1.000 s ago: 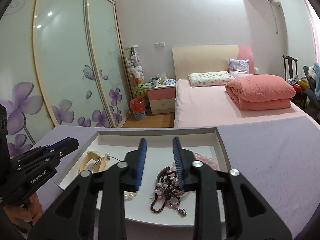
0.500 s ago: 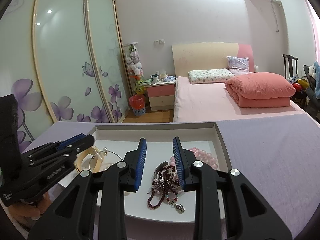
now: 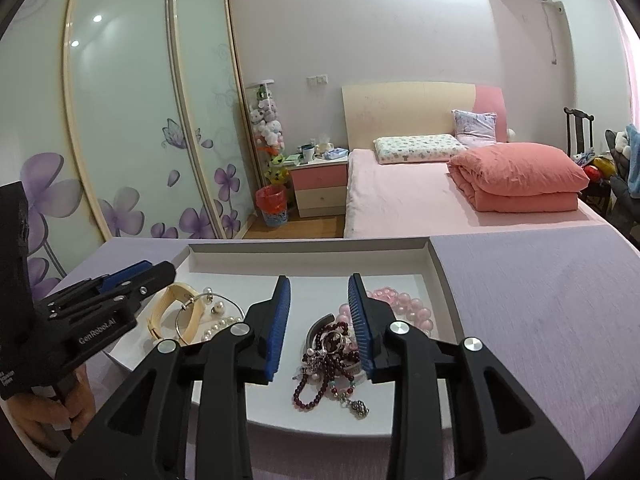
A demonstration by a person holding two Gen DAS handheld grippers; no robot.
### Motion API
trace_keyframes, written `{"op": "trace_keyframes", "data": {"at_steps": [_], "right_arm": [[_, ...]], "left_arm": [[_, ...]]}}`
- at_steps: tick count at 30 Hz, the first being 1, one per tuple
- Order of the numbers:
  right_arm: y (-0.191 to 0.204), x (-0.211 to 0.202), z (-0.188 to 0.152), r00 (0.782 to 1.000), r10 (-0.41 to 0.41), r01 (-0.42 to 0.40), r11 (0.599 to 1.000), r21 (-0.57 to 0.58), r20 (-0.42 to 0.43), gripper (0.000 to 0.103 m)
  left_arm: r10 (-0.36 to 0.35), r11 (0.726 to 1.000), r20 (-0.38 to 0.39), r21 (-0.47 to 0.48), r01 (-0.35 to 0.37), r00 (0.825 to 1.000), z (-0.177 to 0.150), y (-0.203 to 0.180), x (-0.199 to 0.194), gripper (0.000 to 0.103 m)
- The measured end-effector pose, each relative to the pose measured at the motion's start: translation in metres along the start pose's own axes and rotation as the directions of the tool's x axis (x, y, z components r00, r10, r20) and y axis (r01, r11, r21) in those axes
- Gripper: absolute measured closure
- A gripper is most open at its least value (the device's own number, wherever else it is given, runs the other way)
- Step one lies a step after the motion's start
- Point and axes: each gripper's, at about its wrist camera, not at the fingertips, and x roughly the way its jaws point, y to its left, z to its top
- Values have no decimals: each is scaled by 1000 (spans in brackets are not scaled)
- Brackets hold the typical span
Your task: Organize jewelry
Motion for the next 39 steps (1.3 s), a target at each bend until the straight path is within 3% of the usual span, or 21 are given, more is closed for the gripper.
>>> {"op": "trace_keyframes", "data": {"at_steps": [6, 11, 14, 25, 39], "right_arm": [[3, -26, -11, 1000, 6, -6, 1000, 6, -6, 50], [7, -66, -25, 1000, 18, -18, 1000, 17, -3, 18], [10, -91, -35, 1000, 10, -10, 1000, 26, 3, 9], [22, -149, -64, 996, -61, 59, 998, 35, 62, 2], [37, -168, -97, 998, -39, 38, 999, 18, 44, 2]], "left_arm": [[16, 999, 30, -33, -15, 999, -3, 21, -44, 43], [20, 999, 61, -51, -17, 998, -14, 36, -96, 17], [26, 998, 84, -51, -22, 996, -28, 39, -129, 7], [61, 998, 142, -27, -57, 988, -79, 25, -212, 4], [45, 999, 150, -23, -42, 988, -108, 22, -245, 4]]}}
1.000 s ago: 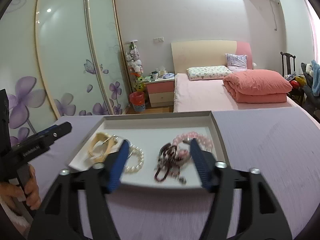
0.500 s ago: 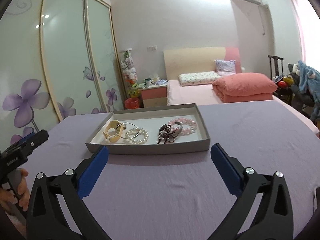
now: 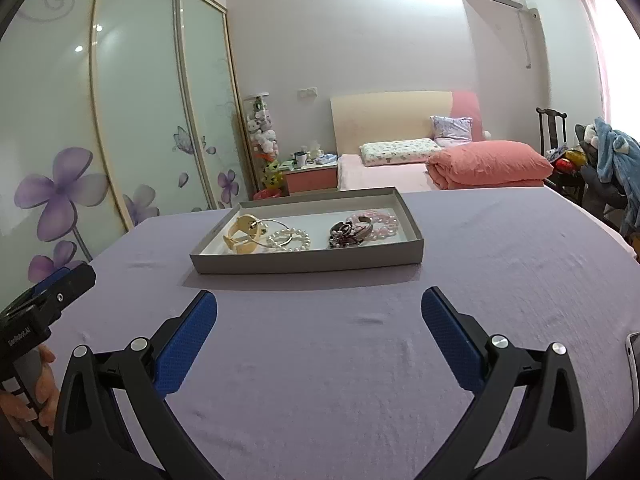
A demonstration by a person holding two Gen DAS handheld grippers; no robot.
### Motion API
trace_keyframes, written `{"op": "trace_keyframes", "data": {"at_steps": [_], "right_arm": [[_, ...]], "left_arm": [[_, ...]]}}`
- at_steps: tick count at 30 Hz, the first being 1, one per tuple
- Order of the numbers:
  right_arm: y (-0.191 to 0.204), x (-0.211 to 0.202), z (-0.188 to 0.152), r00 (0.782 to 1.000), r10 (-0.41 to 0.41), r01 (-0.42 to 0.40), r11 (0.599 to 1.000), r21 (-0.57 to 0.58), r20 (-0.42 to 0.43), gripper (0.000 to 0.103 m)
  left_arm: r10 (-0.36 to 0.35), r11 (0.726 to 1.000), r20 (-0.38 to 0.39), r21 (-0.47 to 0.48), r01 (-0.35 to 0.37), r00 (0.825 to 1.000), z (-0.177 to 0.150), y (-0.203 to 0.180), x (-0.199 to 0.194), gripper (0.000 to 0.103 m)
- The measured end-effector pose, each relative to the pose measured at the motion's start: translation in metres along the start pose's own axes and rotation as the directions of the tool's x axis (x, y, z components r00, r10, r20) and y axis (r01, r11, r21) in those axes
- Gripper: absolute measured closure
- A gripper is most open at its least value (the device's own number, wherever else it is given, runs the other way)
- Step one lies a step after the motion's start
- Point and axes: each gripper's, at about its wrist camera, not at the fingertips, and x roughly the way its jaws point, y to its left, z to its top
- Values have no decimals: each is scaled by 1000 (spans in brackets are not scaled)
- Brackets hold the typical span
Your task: Organize jewelry
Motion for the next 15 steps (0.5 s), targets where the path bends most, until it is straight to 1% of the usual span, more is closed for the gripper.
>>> {"op": "trace_keyframes", "data": {"at_steps": [5, 15], "right_arm": [[2, -5, -2, 1000, -5, 5, 1000, -7, 15, 2], [1, -7, -3, 1000, -10, 10, 1000, -5, 16, 2]], "left_arm": [[0, 1000, 4, 7, 0, 1000, 0, -1, -3, 4], [-8, 1000, -2, 4, 8, 1000, 0, 1, -1, 4]]}}
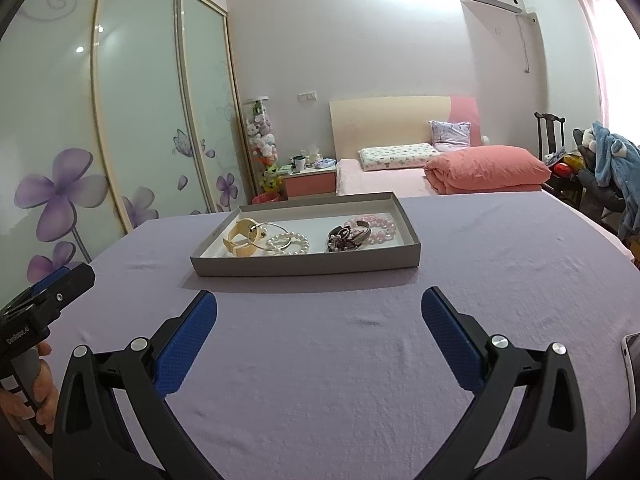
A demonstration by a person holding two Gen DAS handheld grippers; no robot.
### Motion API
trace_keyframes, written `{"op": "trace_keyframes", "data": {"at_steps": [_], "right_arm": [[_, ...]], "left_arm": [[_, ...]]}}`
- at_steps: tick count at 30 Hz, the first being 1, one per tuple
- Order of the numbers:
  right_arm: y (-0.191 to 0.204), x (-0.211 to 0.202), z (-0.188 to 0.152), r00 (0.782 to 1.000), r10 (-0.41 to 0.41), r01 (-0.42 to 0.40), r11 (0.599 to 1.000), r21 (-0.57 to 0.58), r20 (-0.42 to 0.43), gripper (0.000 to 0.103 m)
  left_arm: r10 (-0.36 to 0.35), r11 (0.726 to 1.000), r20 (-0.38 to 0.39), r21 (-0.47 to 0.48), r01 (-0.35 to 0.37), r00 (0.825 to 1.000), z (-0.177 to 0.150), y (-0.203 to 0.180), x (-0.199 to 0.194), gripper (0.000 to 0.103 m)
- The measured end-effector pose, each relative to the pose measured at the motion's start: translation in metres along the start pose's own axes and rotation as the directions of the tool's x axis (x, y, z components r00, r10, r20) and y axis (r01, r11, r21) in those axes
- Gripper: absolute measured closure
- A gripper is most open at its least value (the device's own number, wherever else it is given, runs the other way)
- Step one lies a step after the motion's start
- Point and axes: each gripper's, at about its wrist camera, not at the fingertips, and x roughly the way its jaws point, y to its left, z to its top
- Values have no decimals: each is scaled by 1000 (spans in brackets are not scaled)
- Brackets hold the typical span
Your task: Organize jewelry
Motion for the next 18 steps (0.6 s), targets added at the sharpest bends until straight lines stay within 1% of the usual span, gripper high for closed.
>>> {"op": "trace_keyframes", "data": {"at_steps": [18], "right_arm": [[1, -1, 0, 1000, 2, -2, 1000, 2, -1, 2]], "left_arm": [[-12, 1000, -17, 5, 12, 1000, 2, -1, 7, 4]]}}
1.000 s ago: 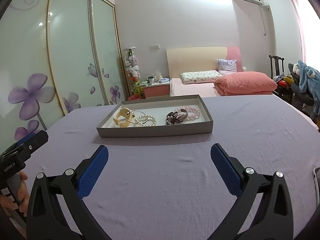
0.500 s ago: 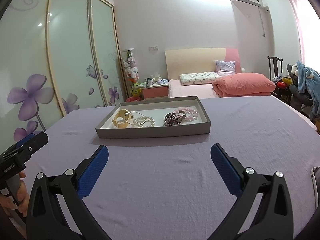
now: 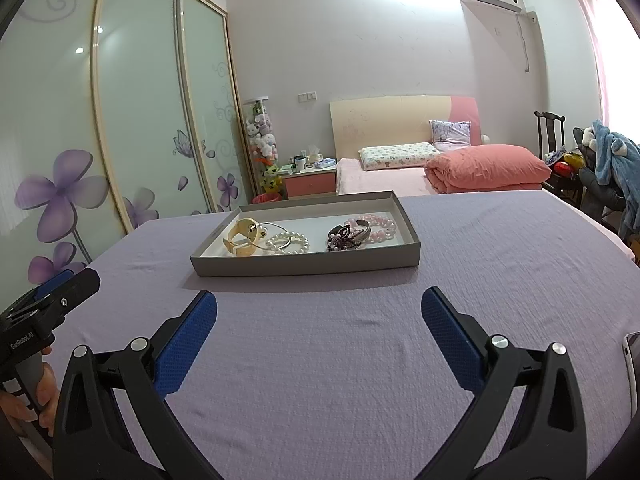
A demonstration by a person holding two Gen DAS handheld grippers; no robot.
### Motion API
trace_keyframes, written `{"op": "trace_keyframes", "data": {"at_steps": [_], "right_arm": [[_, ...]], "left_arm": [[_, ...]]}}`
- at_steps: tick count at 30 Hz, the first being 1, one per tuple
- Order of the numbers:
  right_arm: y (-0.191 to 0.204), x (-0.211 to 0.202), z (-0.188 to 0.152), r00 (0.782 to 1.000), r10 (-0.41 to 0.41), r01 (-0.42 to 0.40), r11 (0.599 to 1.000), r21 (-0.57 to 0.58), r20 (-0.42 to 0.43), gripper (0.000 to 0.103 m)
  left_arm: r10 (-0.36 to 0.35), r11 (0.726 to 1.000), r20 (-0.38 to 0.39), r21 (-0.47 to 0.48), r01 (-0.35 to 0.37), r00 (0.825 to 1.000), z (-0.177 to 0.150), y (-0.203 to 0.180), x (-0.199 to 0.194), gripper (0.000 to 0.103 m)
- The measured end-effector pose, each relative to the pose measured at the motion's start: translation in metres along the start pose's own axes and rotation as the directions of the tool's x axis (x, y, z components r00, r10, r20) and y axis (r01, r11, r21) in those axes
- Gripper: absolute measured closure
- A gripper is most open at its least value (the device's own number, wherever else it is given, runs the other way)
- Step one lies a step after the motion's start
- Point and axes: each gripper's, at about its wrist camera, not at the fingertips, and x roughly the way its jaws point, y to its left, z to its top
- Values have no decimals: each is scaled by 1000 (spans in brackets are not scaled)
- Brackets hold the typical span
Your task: Organize jewelry
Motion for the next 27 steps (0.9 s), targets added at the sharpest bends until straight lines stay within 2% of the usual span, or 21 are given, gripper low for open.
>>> {"op": "trace_keyframes", "data": {"at_steps": [27], "right_arm": [[3, 2, 0, 1000, 5, -5, 1000, -2, -4, 2]], "left_arm": [[-4, 1000, -8, 3, 4, 1000, -4, -5, 3, 4]]}}
